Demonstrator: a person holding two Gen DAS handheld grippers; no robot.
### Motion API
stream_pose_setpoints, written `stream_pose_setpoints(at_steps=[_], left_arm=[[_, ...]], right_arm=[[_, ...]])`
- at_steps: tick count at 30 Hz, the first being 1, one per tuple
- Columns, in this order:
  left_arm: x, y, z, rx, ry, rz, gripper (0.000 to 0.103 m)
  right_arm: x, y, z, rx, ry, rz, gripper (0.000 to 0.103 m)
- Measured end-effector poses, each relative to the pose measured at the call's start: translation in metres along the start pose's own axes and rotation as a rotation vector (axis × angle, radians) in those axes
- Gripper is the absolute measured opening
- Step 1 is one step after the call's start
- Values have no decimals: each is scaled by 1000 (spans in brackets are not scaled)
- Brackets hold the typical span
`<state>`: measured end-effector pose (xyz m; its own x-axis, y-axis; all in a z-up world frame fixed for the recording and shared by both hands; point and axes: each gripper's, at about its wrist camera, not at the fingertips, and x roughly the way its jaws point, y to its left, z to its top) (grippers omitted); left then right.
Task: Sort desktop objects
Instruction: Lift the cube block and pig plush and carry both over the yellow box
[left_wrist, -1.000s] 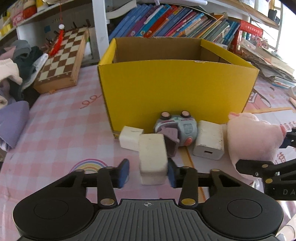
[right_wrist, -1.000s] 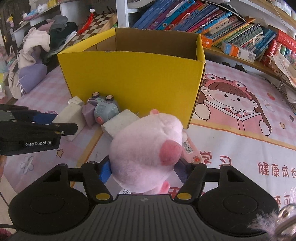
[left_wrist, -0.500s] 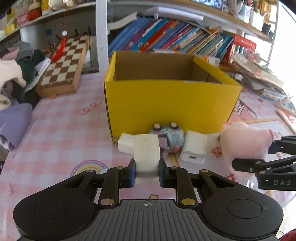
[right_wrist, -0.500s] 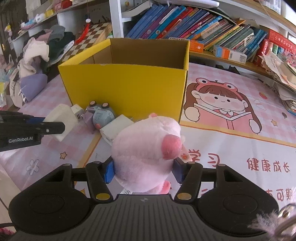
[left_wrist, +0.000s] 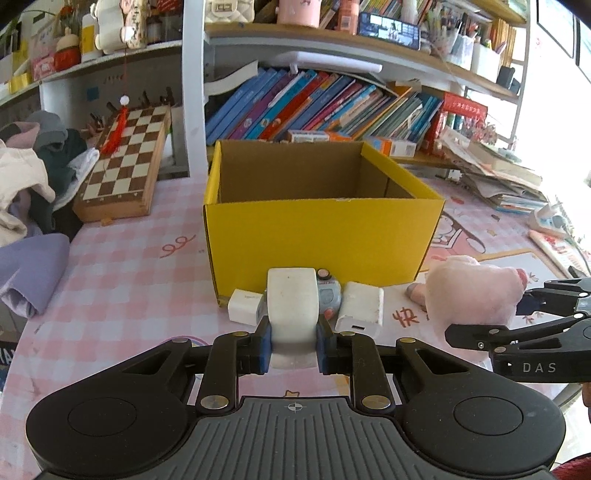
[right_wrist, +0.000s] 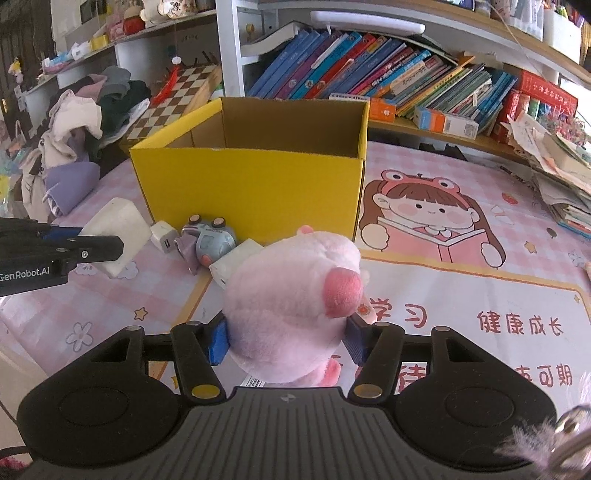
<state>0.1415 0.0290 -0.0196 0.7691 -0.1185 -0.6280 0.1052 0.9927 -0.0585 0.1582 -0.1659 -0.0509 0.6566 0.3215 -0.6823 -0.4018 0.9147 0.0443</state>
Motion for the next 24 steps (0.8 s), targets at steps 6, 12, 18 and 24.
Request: stream_pose_setpoints(at_steps=[6, 12, 18, 24], left_arm=[[-9, -4, 3, 13, -34, -14, 21], [-17, -9, 11, 35, -77, -26, 21], [-24, -13, 22, 53, -123, -34, 21], [-24, -17, 35, 65, -160, -38, 21]], right_arm=[[-11, 3, 4, -8, -36, -3, 57], [-21, 0, 14, 8, -80, -5, 57], [-27, -2, 26, 5, -122, 0, 57], [-29, -5, 43, -14, -164, 15, 57]])
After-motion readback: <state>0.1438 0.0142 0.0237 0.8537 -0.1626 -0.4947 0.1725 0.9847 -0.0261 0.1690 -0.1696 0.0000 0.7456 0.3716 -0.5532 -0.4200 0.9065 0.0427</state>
